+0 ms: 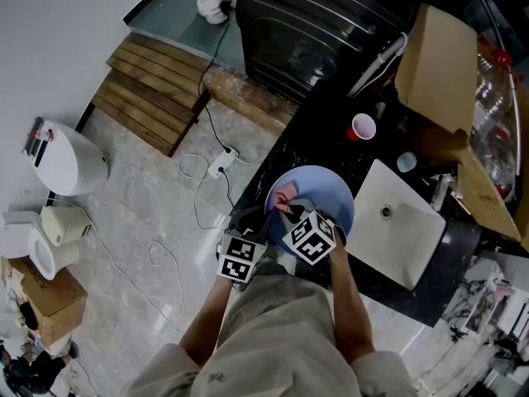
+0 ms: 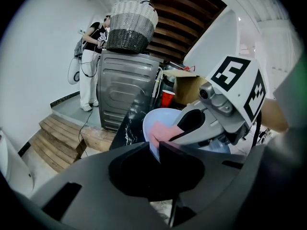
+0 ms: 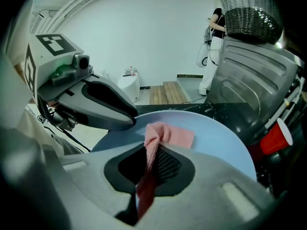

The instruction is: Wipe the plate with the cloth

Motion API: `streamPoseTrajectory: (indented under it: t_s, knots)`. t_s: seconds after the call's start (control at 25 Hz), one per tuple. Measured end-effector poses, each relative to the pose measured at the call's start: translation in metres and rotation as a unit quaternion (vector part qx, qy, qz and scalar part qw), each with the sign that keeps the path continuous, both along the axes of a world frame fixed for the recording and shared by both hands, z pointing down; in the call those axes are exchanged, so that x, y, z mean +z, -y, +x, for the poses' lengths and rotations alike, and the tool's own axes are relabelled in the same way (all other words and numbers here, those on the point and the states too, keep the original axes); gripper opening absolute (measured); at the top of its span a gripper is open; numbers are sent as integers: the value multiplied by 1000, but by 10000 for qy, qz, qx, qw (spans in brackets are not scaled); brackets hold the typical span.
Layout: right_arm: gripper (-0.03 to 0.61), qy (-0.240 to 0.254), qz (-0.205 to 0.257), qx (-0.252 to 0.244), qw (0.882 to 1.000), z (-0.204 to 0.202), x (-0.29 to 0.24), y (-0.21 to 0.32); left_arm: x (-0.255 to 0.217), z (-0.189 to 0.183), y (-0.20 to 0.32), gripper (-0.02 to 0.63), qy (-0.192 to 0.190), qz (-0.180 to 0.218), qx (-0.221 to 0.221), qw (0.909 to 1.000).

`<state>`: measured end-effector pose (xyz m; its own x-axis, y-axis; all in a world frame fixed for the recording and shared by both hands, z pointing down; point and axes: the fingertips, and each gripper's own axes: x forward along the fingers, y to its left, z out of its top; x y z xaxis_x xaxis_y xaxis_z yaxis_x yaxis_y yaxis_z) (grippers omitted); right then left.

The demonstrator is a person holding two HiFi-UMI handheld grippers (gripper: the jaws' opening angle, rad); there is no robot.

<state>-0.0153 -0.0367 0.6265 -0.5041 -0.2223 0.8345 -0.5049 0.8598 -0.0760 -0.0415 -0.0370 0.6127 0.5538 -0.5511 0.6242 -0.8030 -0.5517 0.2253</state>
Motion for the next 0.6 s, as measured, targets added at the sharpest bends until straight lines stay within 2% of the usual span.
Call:
streamPoseTrajectory:
  t_s: [0.36, 0.6]
  knots:
    - [21, -25, -392, -288, 9988, 2, -1, -27, -7, 0, 3, 64, -4, 25, -47, 10000]
    - [21, -274, -589, -438, 9969, 10, 1, -41, -8, 1, 4, 64, 0, 22, -48, 10000]
